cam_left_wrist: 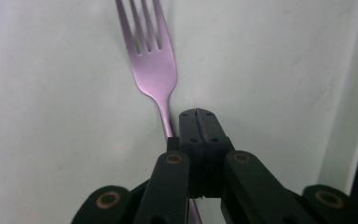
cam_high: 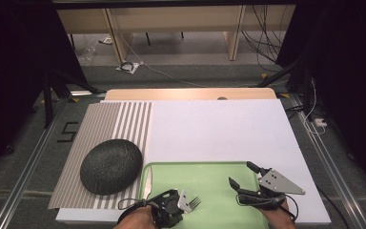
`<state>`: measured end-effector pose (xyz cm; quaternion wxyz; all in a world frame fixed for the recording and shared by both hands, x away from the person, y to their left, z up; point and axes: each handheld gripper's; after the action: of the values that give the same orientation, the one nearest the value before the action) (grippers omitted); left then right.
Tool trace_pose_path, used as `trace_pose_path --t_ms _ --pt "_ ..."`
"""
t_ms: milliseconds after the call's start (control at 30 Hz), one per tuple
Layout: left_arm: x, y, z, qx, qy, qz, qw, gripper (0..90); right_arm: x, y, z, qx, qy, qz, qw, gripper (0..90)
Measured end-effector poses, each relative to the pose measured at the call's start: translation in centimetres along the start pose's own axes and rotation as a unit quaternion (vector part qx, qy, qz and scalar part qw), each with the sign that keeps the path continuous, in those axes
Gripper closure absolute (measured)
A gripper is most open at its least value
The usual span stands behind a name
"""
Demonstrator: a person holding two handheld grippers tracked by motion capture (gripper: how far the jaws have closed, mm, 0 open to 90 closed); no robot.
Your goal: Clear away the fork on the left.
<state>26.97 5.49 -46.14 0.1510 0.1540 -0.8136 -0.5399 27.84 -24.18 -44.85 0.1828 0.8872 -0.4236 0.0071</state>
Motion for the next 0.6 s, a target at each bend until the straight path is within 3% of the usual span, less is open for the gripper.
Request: trace_pose_path --t_ms 600 --pt "-3.2 0.8 1.5 0.003 0.043 -0.036 0.9984 89.4 0.1 0.1 0.0 0.003 0.001 0.001 1.0 21.7"
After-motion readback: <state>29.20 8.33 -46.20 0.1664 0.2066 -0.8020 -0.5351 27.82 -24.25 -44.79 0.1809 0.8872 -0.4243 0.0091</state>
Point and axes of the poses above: each handheld gripper's, and its own axes: y roughly backward along the jaws, z roughly out of its underside, x roughly to its right, and after that the axes turned 7 degrees about y, right-handed
